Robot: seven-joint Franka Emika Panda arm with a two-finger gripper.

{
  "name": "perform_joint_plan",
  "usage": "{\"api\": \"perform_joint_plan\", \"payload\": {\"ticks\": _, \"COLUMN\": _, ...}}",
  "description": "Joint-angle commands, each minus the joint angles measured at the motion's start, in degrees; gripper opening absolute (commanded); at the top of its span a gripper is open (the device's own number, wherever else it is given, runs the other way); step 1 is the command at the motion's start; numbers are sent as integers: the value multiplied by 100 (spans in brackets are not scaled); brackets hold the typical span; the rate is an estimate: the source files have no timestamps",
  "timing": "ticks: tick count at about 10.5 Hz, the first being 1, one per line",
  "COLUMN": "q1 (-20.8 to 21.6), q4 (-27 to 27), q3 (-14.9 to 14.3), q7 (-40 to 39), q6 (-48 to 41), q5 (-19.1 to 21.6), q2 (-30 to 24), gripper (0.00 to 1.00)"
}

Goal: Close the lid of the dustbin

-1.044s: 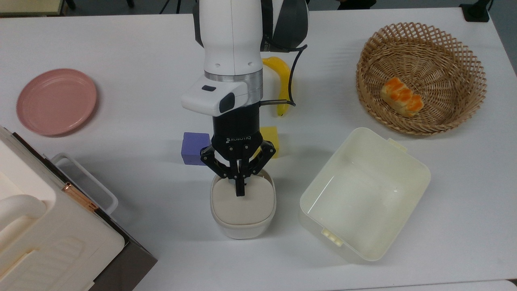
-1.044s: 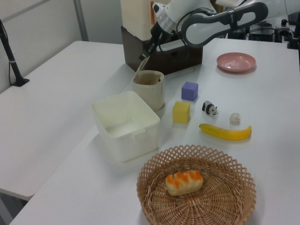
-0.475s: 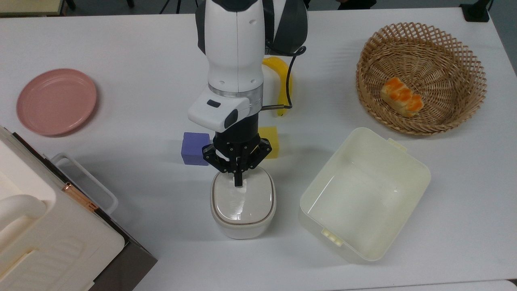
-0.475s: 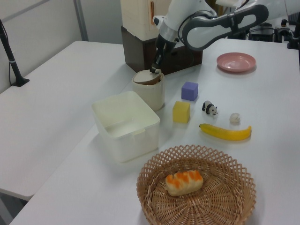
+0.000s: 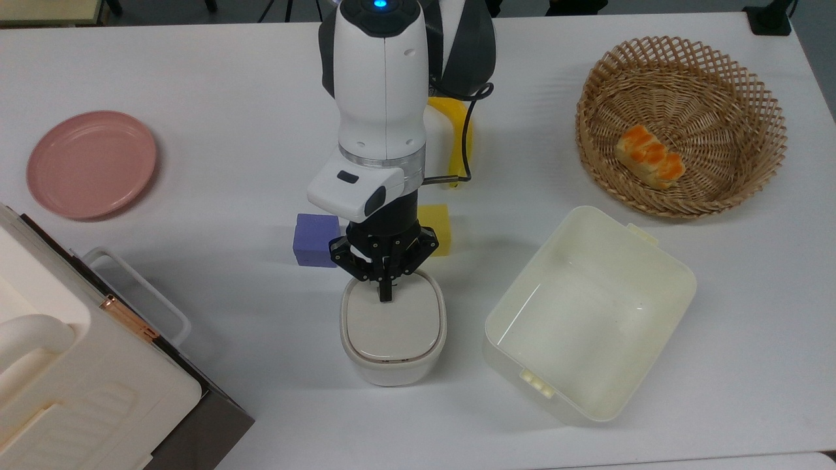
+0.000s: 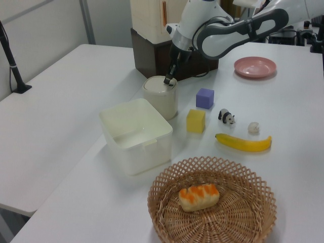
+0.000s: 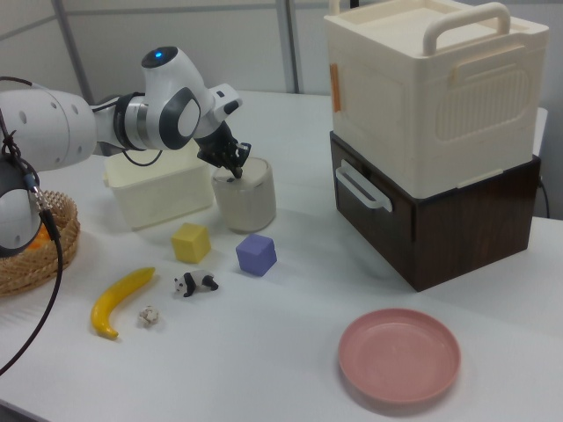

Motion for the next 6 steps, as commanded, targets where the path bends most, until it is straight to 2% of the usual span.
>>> {"api": "perform_joint_plan", "payload": {"ticks": 1, "q1": 35, "q4": -156, "q3": -41, "q7": -6, "q6": -102, "q5": -12, "q2": -164, "gripper": 0}}
{"api": "perform_joint_plan", "payload": {"ticks": 3, "q1": 17, "q4": -182, "q3": -32, "q7": 20, "q6": -529, "q5": 15, "q2": -585, "gripper": 0}}
{"api": "perform_joint_plan", "payload": {"ticks": 6, "q1": -114, "q4": -200, "q3": -50, "q7": 46, "q6": -1977, "q5": 155, "q2": -1332, "gripper": 0}}
